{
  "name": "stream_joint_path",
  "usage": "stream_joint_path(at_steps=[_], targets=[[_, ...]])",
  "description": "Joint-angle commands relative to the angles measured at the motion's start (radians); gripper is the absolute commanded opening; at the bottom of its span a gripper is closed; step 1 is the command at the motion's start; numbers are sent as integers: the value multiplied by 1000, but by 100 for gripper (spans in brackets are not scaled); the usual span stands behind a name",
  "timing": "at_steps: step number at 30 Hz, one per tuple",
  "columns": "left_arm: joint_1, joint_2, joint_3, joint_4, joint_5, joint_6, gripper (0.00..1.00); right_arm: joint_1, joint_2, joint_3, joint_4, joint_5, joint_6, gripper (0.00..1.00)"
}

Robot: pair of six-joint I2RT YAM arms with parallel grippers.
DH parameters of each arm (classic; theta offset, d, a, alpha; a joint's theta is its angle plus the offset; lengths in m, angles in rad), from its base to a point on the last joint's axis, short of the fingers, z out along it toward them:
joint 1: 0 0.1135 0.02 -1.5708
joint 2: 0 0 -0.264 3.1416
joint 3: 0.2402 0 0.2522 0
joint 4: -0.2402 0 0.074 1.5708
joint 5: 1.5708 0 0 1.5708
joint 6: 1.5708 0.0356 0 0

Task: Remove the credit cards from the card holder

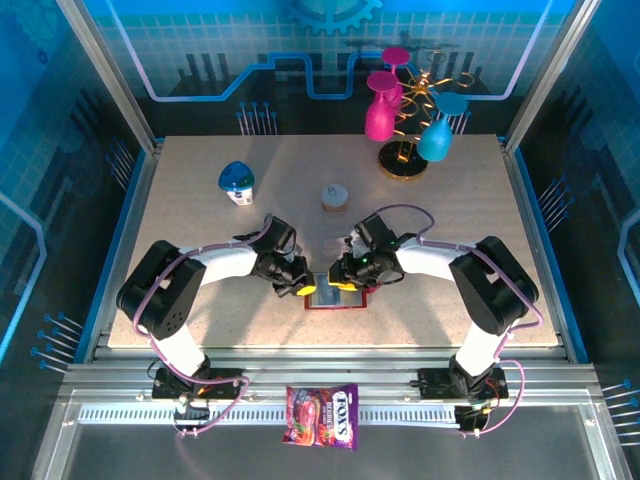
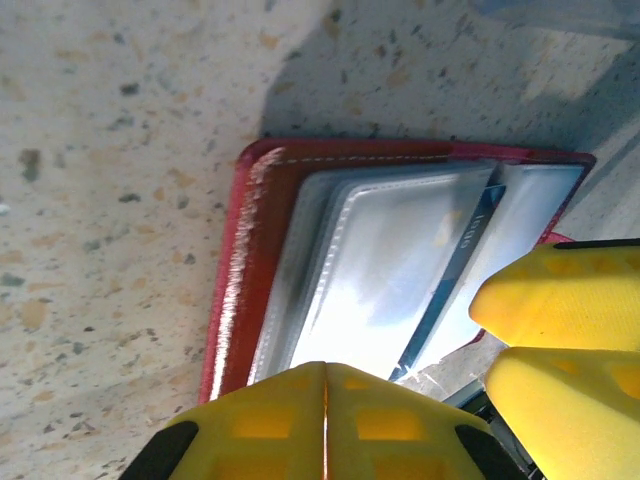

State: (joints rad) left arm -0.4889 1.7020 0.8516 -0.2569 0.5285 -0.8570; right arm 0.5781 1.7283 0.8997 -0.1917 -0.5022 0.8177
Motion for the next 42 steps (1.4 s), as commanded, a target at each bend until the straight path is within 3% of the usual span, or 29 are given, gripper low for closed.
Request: stream_joint_path(at_steps=[1,16,42], targets=[[-3,0,42,-49,10,27,9,-21,-30,-15,33,-32,23,37],[-45,83,90,-75,-11,43,6,-48,-12,-93,105,-73,40,33],[-52,24,96,-107,-60,53,8,-50,24,-107,152,-95,49,32]])
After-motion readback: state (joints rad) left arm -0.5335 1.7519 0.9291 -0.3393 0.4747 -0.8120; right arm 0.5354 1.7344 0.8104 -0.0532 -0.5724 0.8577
